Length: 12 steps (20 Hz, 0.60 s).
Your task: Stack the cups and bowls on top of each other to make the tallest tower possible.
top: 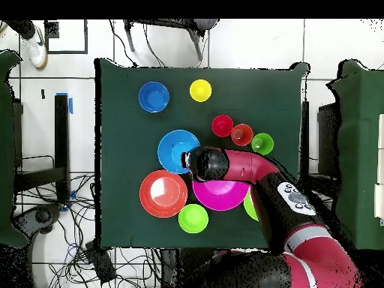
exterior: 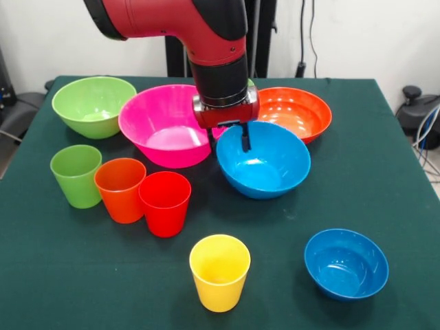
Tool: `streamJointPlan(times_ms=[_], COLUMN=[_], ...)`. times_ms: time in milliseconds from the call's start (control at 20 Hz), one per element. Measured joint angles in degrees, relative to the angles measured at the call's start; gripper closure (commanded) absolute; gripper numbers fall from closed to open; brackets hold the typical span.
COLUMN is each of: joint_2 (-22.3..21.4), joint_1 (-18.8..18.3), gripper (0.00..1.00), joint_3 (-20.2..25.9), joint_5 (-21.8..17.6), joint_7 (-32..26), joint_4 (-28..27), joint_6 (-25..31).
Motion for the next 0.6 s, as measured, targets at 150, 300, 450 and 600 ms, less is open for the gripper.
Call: streamJointPlan(times_ms=[150,300,450,600], joint_2=[0.0,0.0,0.0,0.0], joint_1=[0.0,0.0,0.0,0.0], gripper=[0.0,0.0,0.0,0.0], joint_3=[0.3,0.4,0.4,0.6], joint_5=[0.0,0.0,0.0,0.0], joint_7=[0.0,0.0,0.0,0.0], joint_4=[0.0,0.0,0.0,0.0], joint_6=[0.0,0.0,0.0,0.0])
